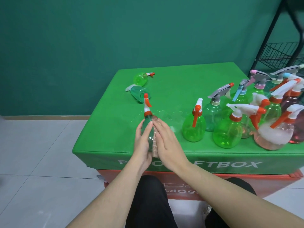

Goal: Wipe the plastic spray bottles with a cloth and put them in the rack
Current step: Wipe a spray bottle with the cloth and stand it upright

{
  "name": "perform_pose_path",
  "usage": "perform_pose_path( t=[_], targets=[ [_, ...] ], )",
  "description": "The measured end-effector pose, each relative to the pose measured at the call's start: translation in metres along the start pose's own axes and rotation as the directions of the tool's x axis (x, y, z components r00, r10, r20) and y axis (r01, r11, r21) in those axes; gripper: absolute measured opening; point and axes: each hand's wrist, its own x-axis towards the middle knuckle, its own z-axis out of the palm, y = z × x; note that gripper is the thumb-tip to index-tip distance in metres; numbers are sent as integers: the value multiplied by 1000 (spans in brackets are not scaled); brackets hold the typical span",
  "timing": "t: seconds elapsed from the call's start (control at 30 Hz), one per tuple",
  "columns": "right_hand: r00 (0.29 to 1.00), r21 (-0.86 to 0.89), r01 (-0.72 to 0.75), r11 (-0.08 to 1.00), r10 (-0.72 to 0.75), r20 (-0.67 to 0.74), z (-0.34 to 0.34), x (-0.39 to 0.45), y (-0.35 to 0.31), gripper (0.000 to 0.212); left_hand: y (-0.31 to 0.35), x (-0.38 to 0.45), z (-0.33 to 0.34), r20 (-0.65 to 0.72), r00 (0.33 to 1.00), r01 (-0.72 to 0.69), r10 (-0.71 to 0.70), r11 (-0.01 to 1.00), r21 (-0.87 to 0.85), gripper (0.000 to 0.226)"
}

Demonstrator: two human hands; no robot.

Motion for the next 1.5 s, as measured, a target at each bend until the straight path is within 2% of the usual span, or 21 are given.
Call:
perform_pose_path(
  t=[0.17, 0.27, 0.43, 0.53, 0.7, 0.83, 0.93, 1.0, 1.13, 1.2, 1.27, 1.37, 1.5],
  targets=[
    [995, -89, 101, 991, -100, 20, 2, -9, 6, 50, 4, 5, -3, -29, 1000, 5, -7, 996, -85, 72],
    [991, -98, 131, 987, -131, 12, 4, -6, 9, 48, 3, 6, -4, -29, 999, 10, -14, 992, -130, 69],
    [994, -92, 100, 991, -104, -45, -5, 8, 1, 47, 5, 5, -6, 117, 993, 14, -24, 997, 81, 50],
    [999, -42, 18, 999, -19, -33, -15, 22, -4, 46, 6, 4, -9, 188, 978, 69, -89, 991, 111, 45],
    [982, 172, -185, 967, 188, 0, -24, 40, -5, 41, 8, 1, -9, 229, 956, 179, -185, 983, 46, 49],
    [917, 361, -383, 851, 399, 32, -22, 45, -2, 37, 9, 0, 0, 192, 965, 162, -181, 980, 112, 41],
    [877, 449, -447, 774, 479, 47, -23, 46, -5, 38, 6, -2, 8, 137, 983, 96, -124, 976, 197, 64],
    [843, 545, -481, 686, 532, 75, -24, 48, -5, 39, 4, -1, 12, 102, 993, 40, -60, 981, 188, 77],
    [715, 789, -547, 281, 647, 265, -23, 43, -8, 35, 5, 1, 19, 50, 997, -55, 51, 993, 103, 81],
    [694, 833, -536, 136, 633, 344, -21, 38, -12, 36, 6, 1, 22, 41, 996, -80, 77, 994, 75, 79],
    [685, 852, -523, 35, 612, 395, -22, 35, -15, 37, 5, -1, 24, 38, 995, -95, 92, 993, 64, 76],
    [654, 835, -549, -21, 610, 446, -26, 31, -16, 38, -2, -2, 22, 30, 994, -106, 104, 991, 83, 75],
    [598, 776, -629, 33, 658, 457, -35, 27, -14, 48, -11, -1, 19, 48, 991, -135, 128, 966, 222, 83]
  ],
)
